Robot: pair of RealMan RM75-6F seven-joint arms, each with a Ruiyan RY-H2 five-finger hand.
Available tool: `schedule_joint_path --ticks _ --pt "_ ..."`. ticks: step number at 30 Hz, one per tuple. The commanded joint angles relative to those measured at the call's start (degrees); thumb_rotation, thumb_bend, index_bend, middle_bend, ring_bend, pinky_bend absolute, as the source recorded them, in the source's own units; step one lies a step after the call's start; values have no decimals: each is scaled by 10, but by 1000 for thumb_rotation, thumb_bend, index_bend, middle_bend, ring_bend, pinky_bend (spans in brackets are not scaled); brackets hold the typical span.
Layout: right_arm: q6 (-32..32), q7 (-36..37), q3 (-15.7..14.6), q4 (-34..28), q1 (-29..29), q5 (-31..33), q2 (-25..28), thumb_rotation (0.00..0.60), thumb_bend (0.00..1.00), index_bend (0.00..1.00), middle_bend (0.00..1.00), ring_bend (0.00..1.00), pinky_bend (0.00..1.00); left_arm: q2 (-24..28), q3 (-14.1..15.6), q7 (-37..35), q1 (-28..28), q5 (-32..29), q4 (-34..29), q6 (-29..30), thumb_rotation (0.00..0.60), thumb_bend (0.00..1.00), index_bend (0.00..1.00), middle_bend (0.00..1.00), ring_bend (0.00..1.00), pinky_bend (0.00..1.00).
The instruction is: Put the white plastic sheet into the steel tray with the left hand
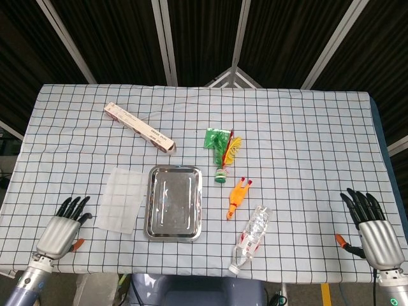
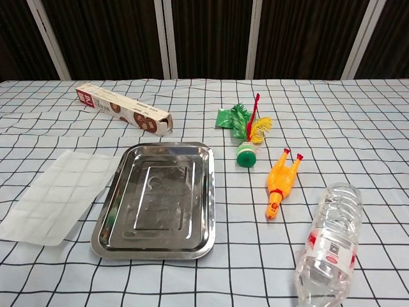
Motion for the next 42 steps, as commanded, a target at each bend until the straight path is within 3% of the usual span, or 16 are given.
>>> schedule_joint_path --ticks 1,18,42 --pt "0 1 0 0 0 0 0 600 290 0 0 0 0 -23 -11 3 -13 -6 20 -8 600 253 326 0 0 0" --pt "-1 2 1 -1 0 3 1 600 290 0 0 0 0 -91 -27 13 -41 -24 85 -25 600 254 319 0 0 0" --pt "-1 3 1 -1 -1 4 1 600 290 0 0 0 0 -114 -18 12 -55 -29 99 -26 600 254 328 0 0 0"
